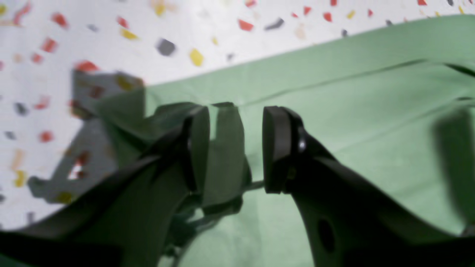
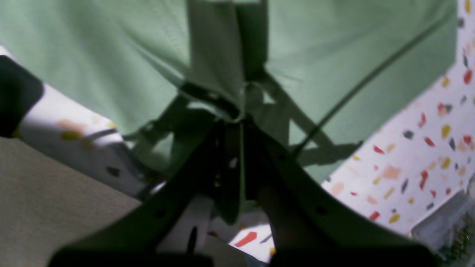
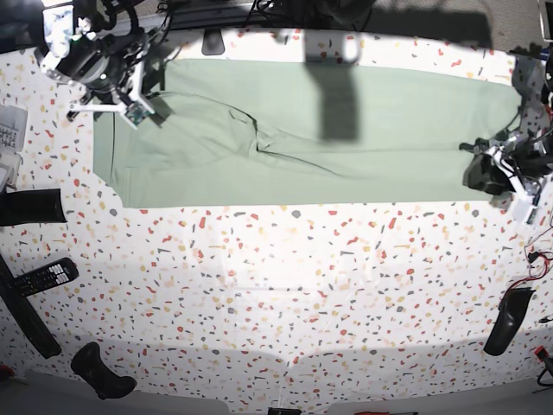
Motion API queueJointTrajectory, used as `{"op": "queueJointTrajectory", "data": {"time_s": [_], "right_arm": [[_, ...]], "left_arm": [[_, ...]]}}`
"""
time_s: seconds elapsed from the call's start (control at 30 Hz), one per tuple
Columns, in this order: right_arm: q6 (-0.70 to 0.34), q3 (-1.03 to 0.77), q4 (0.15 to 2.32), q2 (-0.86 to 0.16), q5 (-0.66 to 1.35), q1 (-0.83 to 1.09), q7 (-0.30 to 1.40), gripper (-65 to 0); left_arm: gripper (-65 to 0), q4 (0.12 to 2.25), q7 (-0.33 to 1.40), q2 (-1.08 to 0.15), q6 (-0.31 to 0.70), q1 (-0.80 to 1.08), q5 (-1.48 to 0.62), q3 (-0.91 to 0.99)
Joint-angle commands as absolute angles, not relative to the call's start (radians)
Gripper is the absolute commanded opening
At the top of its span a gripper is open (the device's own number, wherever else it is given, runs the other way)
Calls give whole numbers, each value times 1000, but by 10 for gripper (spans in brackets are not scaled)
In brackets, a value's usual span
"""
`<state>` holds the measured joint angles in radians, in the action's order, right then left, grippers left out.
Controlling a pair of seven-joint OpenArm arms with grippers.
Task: Fold the T-shirt properly
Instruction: 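Grasp the shirt corner with the right gripper while the left holds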
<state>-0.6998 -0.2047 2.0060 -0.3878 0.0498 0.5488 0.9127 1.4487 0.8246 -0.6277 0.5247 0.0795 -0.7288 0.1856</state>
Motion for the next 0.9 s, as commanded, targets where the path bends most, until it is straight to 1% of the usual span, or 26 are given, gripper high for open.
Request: {"op": "queueJointTrajectory", "data": {"time_s": [0.0, 0.27, 0.43, 0.87], "right_arm": [[-698, -219, 2027, -399, 65, 548, 900, -650], [-698, -232, 2027, -399, 86, 548, 900, -650], [-698, -232, 2027, -399, 87, 548, 900, -650], [-698, -232, 2027, -399, 86, 548, 900, -650]], "left_arm": [[-435, 1466, 786, -655, 528, 64, -727, 198], [-431, 1466, 719, -660, 532, 64, -633, 197], [-382, 1466, 702, -659, 532, 64, -682, 196], [-383, 1466, 694, -596, 531, 64, -682, 196]]}}
